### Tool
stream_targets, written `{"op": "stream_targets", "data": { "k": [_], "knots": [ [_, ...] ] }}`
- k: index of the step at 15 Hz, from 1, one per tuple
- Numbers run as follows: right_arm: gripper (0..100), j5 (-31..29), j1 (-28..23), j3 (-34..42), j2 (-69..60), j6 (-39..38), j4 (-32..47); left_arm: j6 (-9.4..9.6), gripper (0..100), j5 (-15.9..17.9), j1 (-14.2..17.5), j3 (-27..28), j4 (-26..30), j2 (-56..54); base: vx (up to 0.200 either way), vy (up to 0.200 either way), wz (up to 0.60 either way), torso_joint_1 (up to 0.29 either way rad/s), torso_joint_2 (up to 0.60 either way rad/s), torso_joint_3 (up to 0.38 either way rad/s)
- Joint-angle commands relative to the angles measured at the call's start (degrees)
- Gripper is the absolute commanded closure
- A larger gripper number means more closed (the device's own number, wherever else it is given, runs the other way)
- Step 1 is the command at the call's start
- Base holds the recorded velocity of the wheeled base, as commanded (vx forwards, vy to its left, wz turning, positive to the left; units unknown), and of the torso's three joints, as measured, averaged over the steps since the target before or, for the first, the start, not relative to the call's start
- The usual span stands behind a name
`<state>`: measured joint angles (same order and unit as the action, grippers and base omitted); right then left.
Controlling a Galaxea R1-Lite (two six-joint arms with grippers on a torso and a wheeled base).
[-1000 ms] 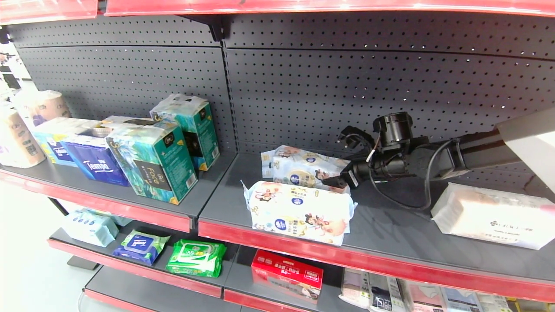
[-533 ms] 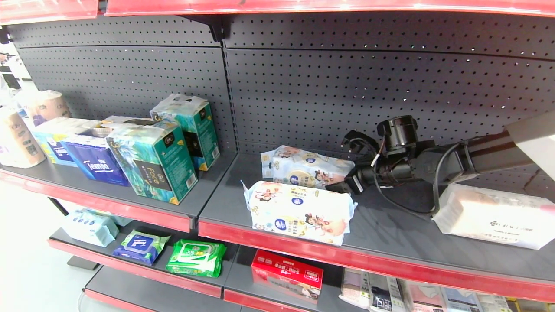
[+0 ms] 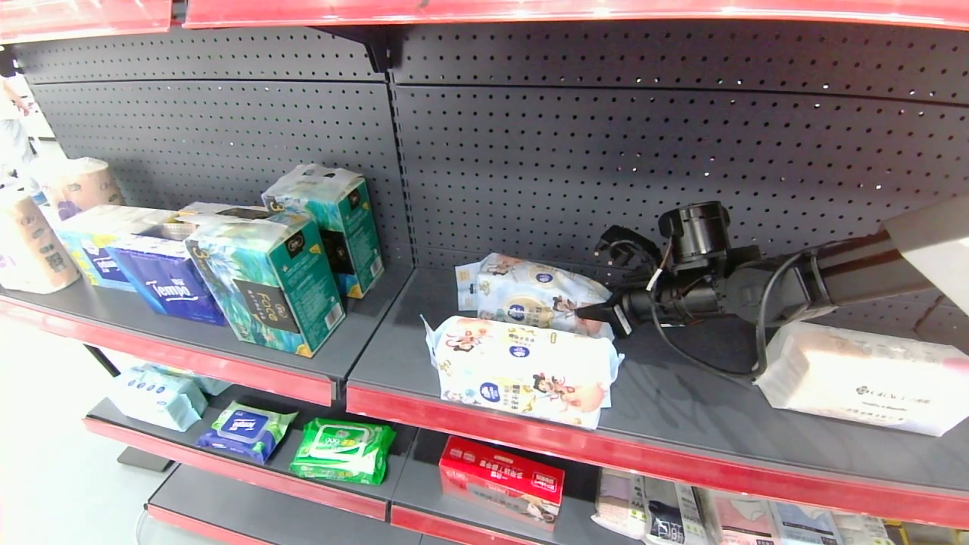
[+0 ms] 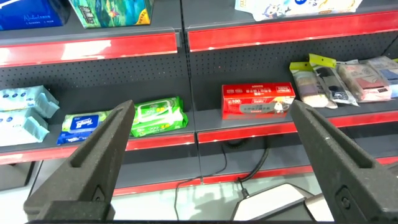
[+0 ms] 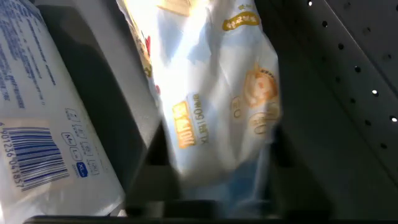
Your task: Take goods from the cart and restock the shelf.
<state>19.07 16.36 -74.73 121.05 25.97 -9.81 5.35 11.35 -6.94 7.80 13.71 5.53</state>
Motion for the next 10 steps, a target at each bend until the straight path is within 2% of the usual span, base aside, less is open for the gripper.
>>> {"op": "stream_targets", "data": {
  "k": [1, 4, 7, 10],
  "knots": [
    [100, 0.09, 0.16, 0.02, -0.03, 0.05, 0.06, 0.01, 0, -0.01, -0.01, 0.02, 0.0, 0.09, 0.0, 0.0, 0.0, 0.0, 0.0, 0.0],
    [100, 0.27, 0.34, -0.33, 0.68, 0.75, -0.91, 0.01, 0, -0.01, -0.01, 0.02, 0.0, 0.09, 0.0, 0.0, 0.0, 0.0, 0.0, 0.0],
    [100, 1.76, 0.34, -1.74, 3.4, 2.07, -5.92, 0.01, 0, -0.01, -0.01, 0.02, 0.0, 0.09, 0.0, 0.0, 0.0, 0.0, 0.0, 0.0],
    [100, 3.17, 0.25, -1.82, 3.4, 2.77, -6.45, 0.01, 0, -0.01, -0.01, 0.02, 0.0, 0.09, 0.0, 0.0, 0.0, 0.0, 0.0, 0.0]
  ]
}}
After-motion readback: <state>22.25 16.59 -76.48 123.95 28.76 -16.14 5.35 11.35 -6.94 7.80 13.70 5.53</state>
